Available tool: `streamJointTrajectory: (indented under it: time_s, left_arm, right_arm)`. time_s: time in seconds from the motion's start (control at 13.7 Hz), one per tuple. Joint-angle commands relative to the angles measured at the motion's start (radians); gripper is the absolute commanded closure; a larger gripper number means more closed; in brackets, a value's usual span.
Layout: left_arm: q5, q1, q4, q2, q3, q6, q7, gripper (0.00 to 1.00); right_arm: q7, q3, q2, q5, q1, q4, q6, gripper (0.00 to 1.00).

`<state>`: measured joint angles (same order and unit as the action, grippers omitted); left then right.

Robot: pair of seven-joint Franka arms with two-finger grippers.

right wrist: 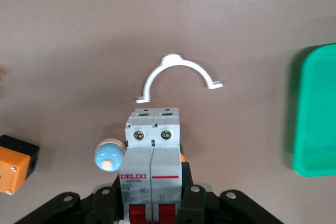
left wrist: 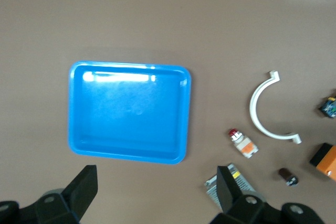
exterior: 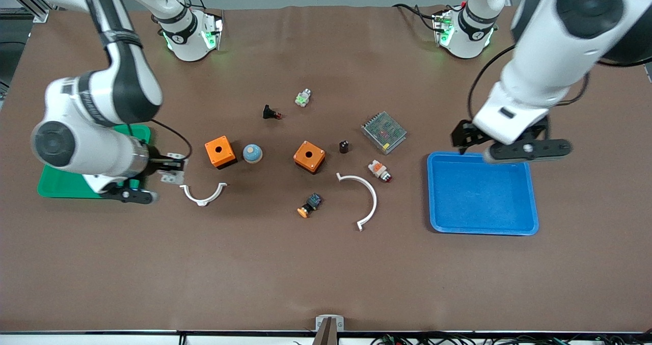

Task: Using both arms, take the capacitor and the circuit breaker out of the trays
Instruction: 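Carry the breaker toward the orange block while the left gripper withdraws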

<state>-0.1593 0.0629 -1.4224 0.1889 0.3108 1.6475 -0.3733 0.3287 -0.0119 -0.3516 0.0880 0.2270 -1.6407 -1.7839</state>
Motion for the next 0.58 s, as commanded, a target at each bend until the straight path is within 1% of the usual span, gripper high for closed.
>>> streamJointTrajectory:
  time_s: [0.0,0.07,0.22,0.29,0.36,0.51]
  left_arm:
    - [0.053,0.015,-0.059,-0.094,-0.088,-0.049,0.117,0.00]
    - [0.076,0.015,-0.081,-0.120,-0.125,-0.051,0.158,0.00]
    - [0.128,0.021,-0.116,-0.158,-0.215,-0.051,0.239,0.00]
    - [0.130,0.043,-0.137,-0.178,-0.254,-0.052,0.257,0.00]
    - [0.130,0.051,-0.160,-0.201,-0.278,-0.052,0.258,0.00]
    - [0.132,0.046,-0.188,-0.241,-0.283,-0.052,0.258,0.00]
  right_arm:
    - [0.026,-0.011,-0.027,0.035,0.064,-0.056,-0.116,0.78]
    - [0.041,-0.011,-0.039,0.054,0.078,-0.077,-0.167,0.78]
    - [0.064,-0.011,-0.073,0.056,0.107,-0.087,-0.222,0.78]
    - [0.073,-0.011,-0.093,0.056,0.115,-0.087,-0.245,0.78]
    - [0.072,-0.013,-0.116,0.056,0.121,-0.088,-0.274,0.78]
    - [0.073,-0.011,-0.148,0.056,0.138,-0.112,-0.345,0.78]
